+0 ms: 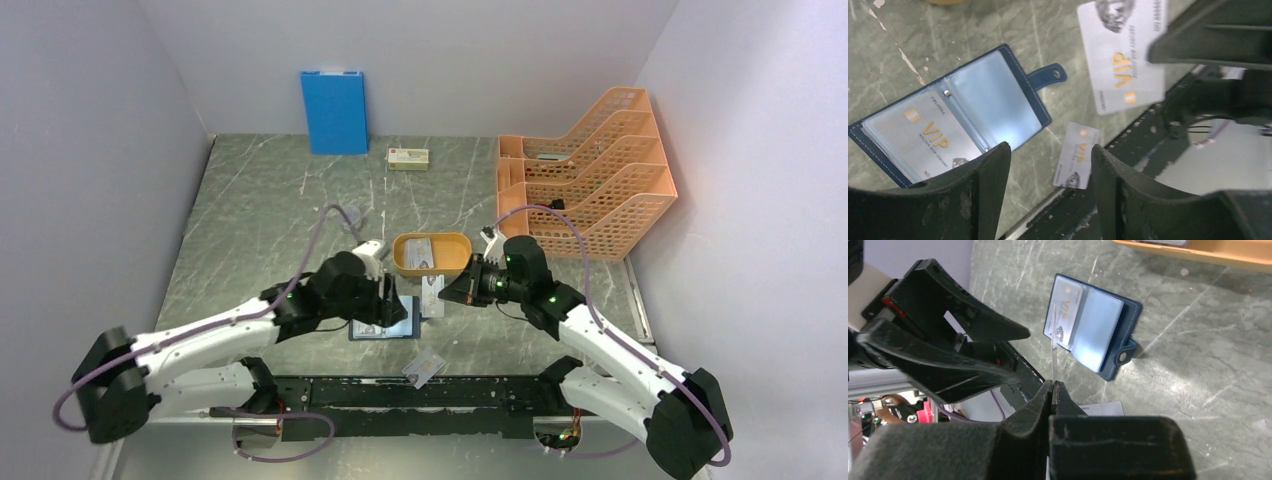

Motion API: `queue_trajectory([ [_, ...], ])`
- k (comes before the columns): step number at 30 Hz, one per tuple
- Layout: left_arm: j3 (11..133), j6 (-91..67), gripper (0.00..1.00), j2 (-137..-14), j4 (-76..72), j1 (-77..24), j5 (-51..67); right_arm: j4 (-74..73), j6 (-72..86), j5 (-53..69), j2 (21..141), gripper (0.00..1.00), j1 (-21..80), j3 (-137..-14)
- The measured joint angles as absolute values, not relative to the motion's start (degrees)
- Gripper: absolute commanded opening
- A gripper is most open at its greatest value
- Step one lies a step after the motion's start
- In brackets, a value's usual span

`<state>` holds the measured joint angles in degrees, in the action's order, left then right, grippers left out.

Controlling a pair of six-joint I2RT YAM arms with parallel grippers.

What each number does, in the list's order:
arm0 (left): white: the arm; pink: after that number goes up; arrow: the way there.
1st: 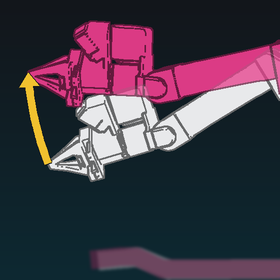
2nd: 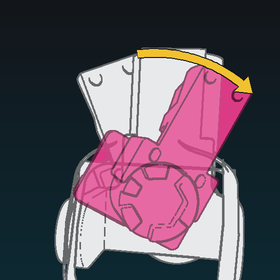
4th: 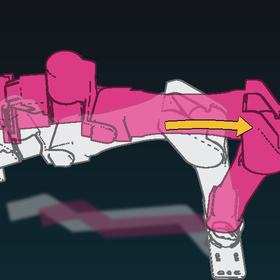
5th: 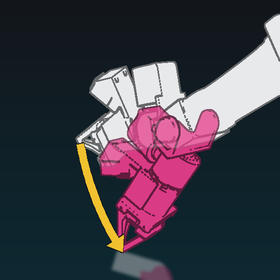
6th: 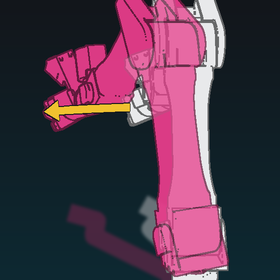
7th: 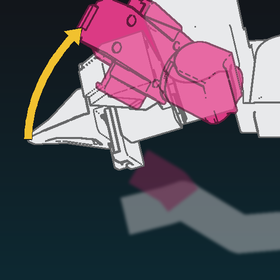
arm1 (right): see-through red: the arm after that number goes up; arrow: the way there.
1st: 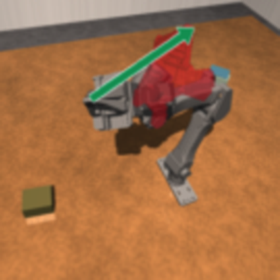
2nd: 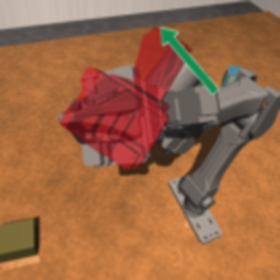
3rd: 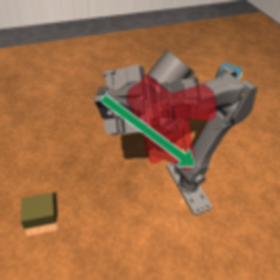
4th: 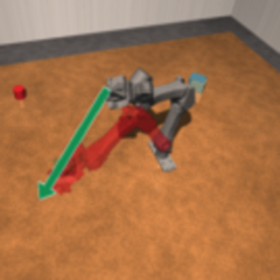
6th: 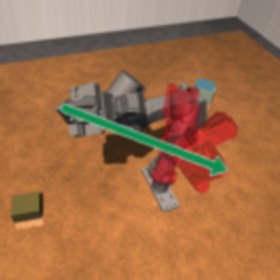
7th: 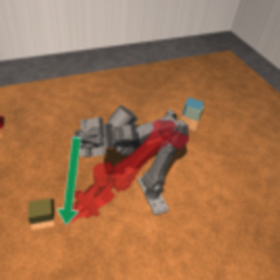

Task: Put the credit cards into the card holder
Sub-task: Pick up the credit card from the storage box, then turn over the card slot in the card holder.

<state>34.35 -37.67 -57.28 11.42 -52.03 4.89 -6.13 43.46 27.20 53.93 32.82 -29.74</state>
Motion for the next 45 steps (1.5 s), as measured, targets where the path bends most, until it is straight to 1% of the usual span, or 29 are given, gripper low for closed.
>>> queue_trajectory([
  [5, 40.03, -36.40, 0.64, -69.23, 13.76, -56.99, -3.70, -8.49, 43.05, 26.00, 51.90, 0.00, 32.86, -29.47],
  [9, 42.15, -36.18, 0.66, -74.28, 15.57, -59.42, -9.54, -9.82, 42.24, 25.43, 50.15, 0.00, 32.86, -29.47],
  [13, 42.57, -36.18, 0.63, -77.60, 16.75, -60.95, -13.50, -11.05, 41.60, 25.19, 49.60, 0.00, 32.86, -29.47],
  [17, 42.54, -36.21, 0.56, -80.25, 17.12, -61.34, -15.64, -11.20, 41.17, 25.15, 49.60, 0.00, 32.86, -29.45],
  [29, 43.40, -35.77, 0.51, -85.27, 16.25, -62.76, -16.34, -11.16, 41.10, 25.12, 49.63, 0.00, 32.86, -29.45],
  [31, 43.62, -35.77, 0.48, -86.39, 15.84, -62.92, -16.36, -11.16, 41.10, 25.12, 49.63, 0.00, 32.86, -29.45],
  [43, 43.59, -36.16, 0.20, -87.74, 15.25, -62.96, -18.48, -11.00, 41.10, 25.28, 49.63, 0.00, 32.86, -29.06],
  [45, 43.48, -36.45, 0.14, -87.74, 15.27, -62.96, -18.90, -10.96, 41.10, 25.32, 49.63, 0.00, 32.86, -28.91],
])
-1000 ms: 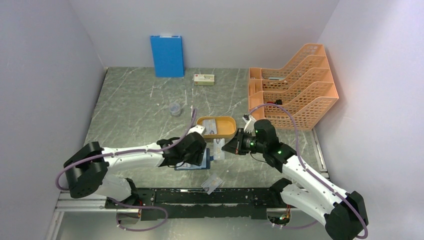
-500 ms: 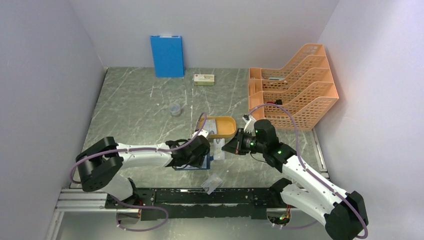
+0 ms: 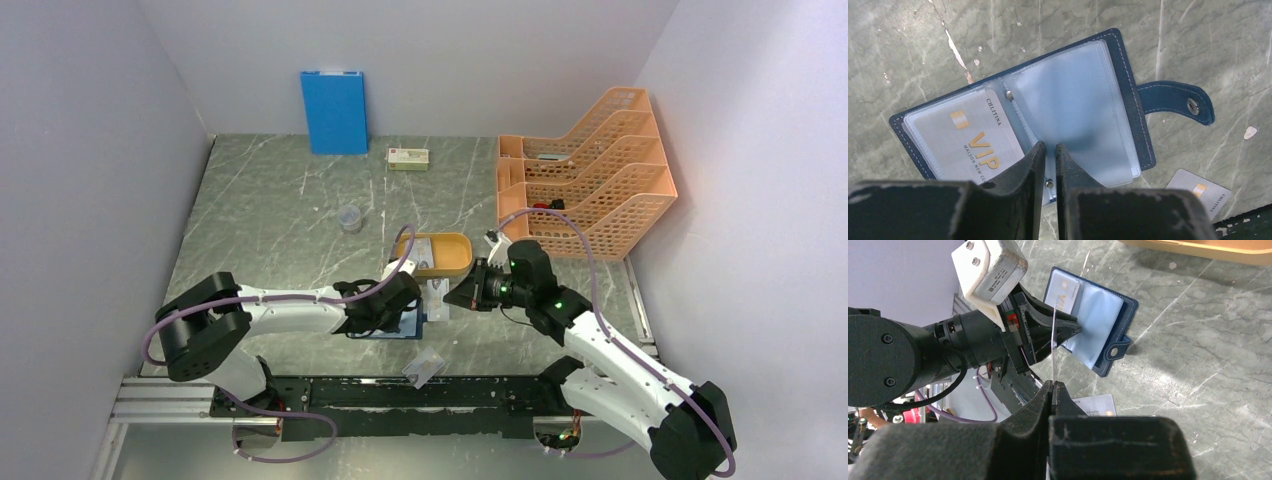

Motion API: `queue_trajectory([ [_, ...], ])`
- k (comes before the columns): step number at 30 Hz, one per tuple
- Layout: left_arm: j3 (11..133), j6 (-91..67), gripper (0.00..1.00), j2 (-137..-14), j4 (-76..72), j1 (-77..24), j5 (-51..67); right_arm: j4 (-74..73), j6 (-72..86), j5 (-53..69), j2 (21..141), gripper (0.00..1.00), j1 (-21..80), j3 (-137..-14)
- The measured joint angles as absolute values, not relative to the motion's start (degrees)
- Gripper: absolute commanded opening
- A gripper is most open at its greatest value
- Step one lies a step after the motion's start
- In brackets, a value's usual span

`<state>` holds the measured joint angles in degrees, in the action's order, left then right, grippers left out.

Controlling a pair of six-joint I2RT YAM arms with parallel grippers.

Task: Put the credit cards into the card holder
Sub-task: Turn over the card slot in the card holder.

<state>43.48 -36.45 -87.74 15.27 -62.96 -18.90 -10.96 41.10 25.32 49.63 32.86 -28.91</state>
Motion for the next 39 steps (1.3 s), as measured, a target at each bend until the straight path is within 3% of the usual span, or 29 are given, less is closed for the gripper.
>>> queue_trajectory([
  [3, 43.27, -36.86, 0.05, -87.74, 15.27, -62.96, -19.38, -10.52, 41.17, 25.78, 49.76, 0.00, 32.86, -28.49],
  [39, 41.28, -39.86, 0.05, -86.35, 13.65, -62.96, -19.88, 2.70, 53.43, 36.64, 70.30, 0.00, 37.60, -22.35],
])
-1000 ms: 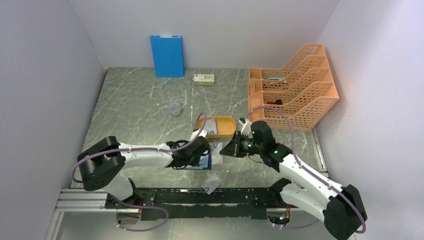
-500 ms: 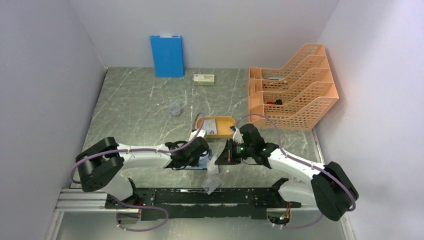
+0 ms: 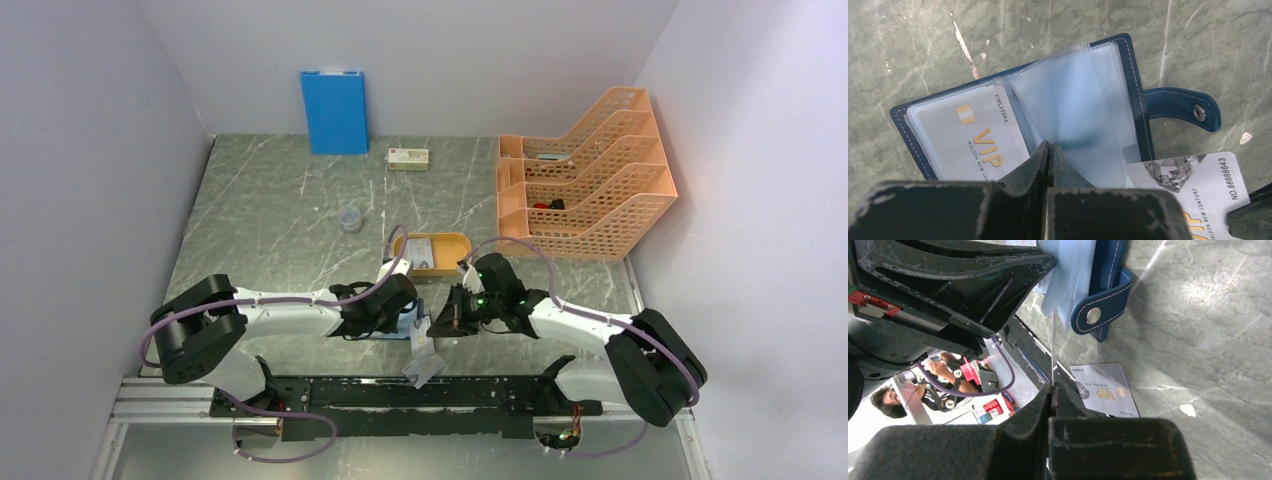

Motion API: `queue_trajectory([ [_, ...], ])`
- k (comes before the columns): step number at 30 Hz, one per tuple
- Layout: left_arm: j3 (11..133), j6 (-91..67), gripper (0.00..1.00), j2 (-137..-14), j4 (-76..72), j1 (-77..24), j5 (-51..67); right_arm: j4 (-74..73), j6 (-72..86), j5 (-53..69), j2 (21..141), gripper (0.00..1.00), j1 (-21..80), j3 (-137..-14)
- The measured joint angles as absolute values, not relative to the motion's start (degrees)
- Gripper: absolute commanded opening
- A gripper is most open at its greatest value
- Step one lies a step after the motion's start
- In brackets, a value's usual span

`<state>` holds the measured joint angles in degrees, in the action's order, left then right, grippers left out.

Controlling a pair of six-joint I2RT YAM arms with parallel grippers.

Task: Put the credit cards into the card holder
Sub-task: Turn over the card slot in the card holder.

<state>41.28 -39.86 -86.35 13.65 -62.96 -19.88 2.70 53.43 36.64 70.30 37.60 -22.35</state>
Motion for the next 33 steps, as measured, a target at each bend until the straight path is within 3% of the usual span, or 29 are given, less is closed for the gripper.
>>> queue_trajectory([
  [13, 41.17, -39.90, 0.05, -86.00, 13.76, -62.96, -19.88, 8.75, 55.94, 37.78, 76.07, 0.00, 38.46, -22.31],
  [23, 40.75, -40.12, 0.05, -85.80, 13.61, -62.96, -19.88, 4.69, 55.31, 34.83, 67.20, 0.00, 38.63, -22.02],
  [33, 40.69, -40.38, 0.05, -85.65, 13.65, -62.96, -19.92, 4.69, 56.18, 34.74, 68.60, 0.00, 38.65, -19.16],
])
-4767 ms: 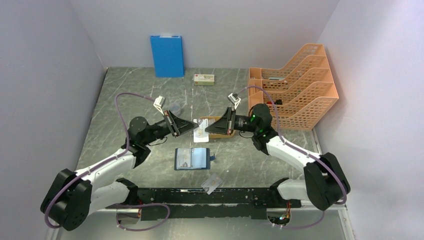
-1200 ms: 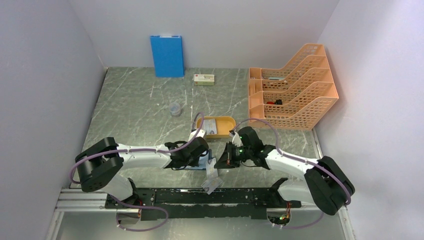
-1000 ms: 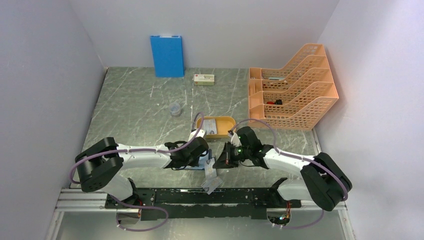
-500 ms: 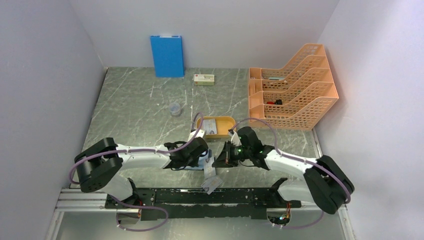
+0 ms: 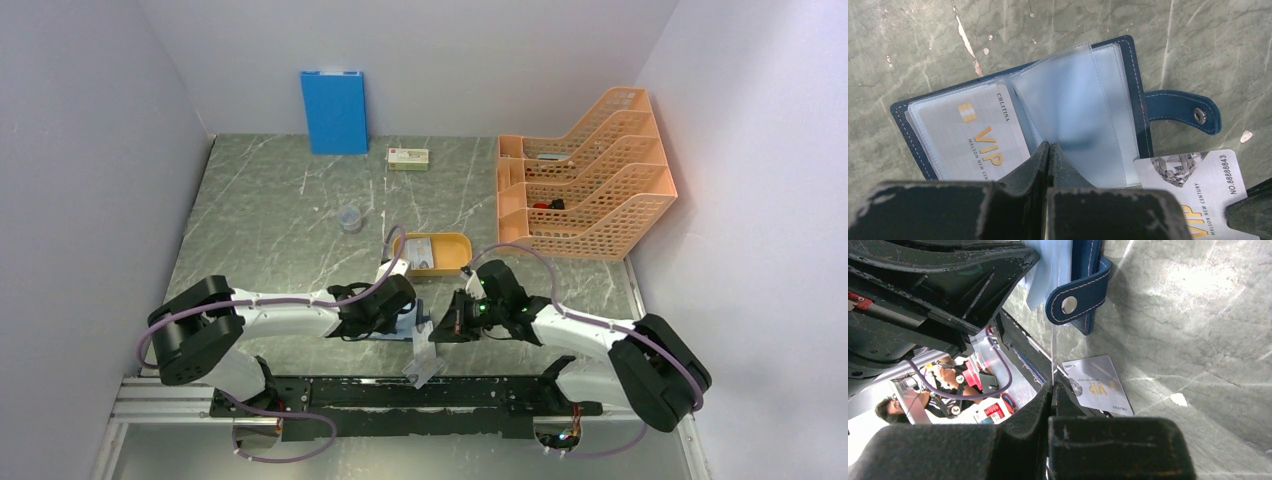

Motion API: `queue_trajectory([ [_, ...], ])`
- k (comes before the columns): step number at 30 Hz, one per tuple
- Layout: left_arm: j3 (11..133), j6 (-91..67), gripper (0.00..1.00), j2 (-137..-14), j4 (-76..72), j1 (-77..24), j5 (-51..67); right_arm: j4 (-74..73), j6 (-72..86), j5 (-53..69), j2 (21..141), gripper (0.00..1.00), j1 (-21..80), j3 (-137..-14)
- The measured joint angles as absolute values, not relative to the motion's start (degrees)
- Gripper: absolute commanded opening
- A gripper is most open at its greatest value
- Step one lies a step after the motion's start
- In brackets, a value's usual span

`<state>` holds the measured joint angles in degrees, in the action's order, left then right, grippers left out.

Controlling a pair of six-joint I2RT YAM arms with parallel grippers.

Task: Put the credit cards into the card holder
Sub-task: Turn over the card slot in the card holder.

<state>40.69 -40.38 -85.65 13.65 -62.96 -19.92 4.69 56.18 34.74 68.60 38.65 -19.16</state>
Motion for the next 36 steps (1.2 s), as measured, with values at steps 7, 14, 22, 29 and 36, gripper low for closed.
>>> queue_trajectory([
  [7, 40.36, -40.91, 0.05, -85.34, 13.65, -62.96, -19.92, 6.72, 56.90, 35.27, 71.16, 0.00, 39.44, -19.16],
  [14, 40.34, -41.01, 0.05, -85.25, 13.65, -62.96, -19.90, 9.26, 57.76, 35.55, 75.05, 0.00, 40.16, -19.73],
  [22, 40.47, -41.19, 0.10, -83.42, 15.38, -62.96, -19.31, 12.32, 58.50, 35.59, 78.39, 0.00, 40.91, -21.93],
  [29, 43.03, -41.15, 0.24, -79.81, 17.85, -62.96, -19.07, 13.54, 58.52, 35.59, 79.55, 0.00, 41.32, -23.46],
  [36, 44.01, -41.23, 0.31, -75.22, 20.80, -62.96, -19.22, 13.41, 58.46, 35.53, 80.64, 0.00, 42.00, -25.12],
])
